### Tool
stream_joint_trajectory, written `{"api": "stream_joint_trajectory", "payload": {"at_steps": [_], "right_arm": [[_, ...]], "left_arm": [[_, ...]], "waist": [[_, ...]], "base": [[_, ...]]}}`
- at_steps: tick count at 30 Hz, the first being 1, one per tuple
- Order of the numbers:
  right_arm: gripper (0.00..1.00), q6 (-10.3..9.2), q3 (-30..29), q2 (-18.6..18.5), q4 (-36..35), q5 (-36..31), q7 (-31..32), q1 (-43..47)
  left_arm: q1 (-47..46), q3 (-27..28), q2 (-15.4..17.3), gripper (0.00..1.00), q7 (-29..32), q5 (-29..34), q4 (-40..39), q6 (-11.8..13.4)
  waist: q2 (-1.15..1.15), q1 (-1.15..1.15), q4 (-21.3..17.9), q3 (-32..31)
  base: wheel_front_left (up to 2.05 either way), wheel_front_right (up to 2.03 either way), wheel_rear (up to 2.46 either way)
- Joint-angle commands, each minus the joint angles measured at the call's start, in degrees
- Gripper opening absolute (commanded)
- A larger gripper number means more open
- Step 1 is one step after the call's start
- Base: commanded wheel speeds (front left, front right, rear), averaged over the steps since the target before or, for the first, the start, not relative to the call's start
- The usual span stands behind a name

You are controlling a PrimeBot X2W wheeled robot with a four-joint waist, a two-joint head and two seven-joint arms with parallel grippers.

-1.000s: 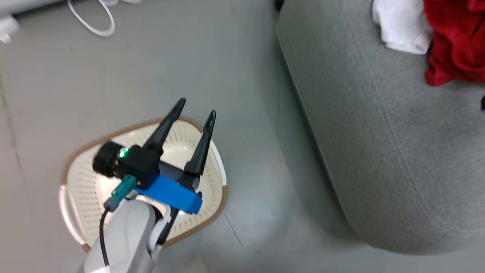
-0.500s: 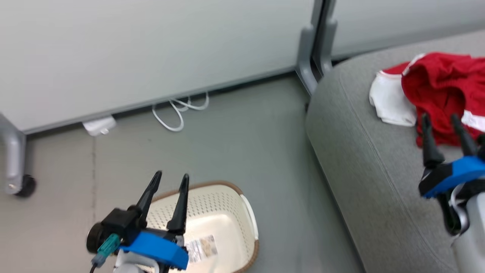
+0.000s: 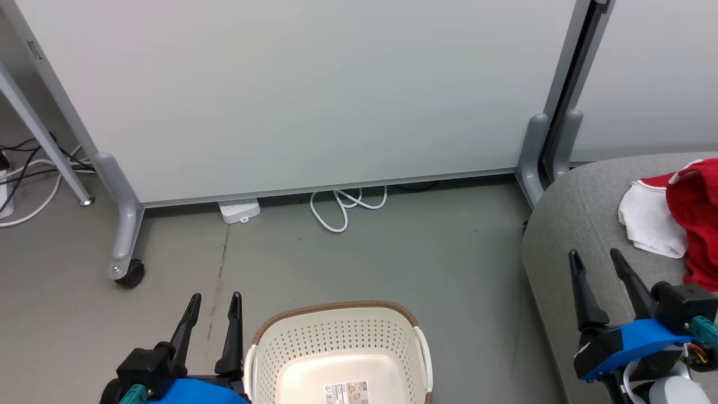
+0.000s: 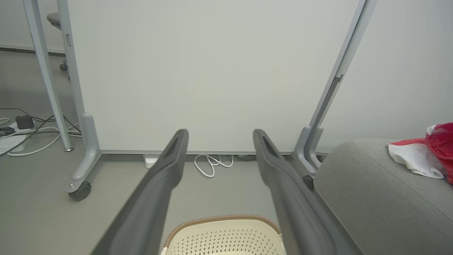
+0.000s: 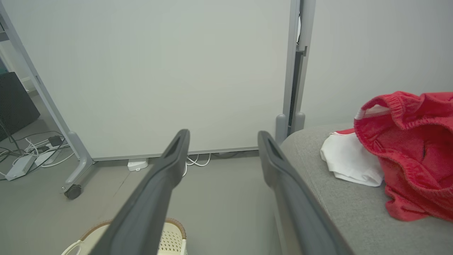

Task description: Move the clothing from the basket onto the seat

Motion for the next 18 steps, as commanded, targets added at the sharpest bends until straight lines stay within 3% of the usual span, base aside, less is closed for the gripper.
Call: {"api": "stream_joint_trajectory", "payload": {"at_steps": [1, 18], "right_arm": [[1.00, 0.02, -0.1, 0.7, -1.1, -0.4, 0.4, 1.5], [1.00, 0.03, -0.2, 3.2, -4.8, -0.8, 1.9, 4.4]], "left_arm": [[0.6, 0.5, 0.0, 1.00, -0.1, 0.5, 0.1, 0.0], [1.3, 1.4, -0.3, 1.00, -0.1, -0.1, 1.0, 0.0]], "waist": [[-0.01, 0.02, 0.8, -0.4], [-0.01, 0.02, 1.0, -0.3]], "base": [[0.00, 0.00, 0.00], [0.00, 0.00, 0.00]]}}
